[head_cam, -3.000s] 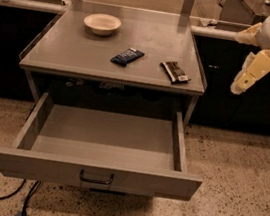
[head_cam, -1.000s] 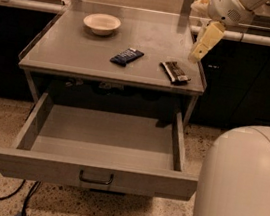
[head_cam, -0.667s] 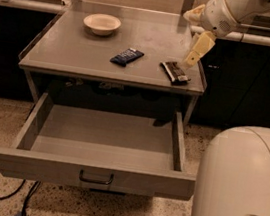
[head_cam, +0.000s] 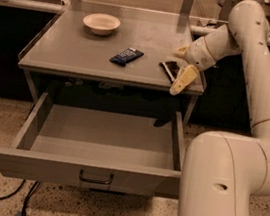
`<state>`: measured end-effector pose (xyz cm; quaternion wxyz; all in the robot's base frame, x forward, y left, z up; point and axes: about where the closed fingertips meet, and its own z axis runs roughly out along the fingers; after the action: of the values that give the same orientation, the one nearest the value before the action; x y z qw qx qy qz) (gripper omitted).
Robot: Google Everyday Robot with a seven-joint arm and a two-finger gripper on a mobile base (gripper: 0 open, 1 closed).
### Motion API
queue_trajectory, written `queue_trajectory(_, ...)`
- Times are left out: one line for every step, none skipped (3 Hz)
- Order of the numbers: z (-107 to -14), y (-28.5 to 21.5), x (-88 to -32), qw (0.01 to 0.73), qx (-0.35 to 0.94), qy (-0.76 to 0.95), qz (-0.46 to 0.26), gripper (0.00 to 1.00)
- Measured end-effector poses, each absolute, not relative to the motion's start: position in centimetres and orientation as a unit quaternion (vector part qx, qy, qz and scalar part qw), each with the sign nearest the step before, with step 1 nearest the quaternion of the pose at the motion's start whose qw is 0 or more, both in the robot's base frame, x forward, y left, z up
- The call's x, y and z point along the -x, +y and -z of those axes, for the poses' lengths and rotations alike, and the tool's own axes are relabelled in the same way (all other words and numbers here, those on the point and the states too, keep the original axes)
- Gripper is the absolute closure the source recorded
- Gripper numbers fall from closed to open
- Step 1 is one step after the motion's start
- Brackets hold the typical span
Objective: Place rxbar chocolate into top drawer
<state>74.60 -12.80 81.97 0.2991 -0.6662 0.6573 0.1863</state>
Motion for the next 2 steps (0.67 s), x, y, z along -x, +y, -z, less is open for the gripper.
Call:
queue_trajectory(-78.67, -13.87, -75.45, 0.279, 0.656, 0.675, -0.188, 0.00)
queue_trajectory(-78.67, -13.87, -75.45, 0.279, 0.656, 0.675, -0.188, 0.00)
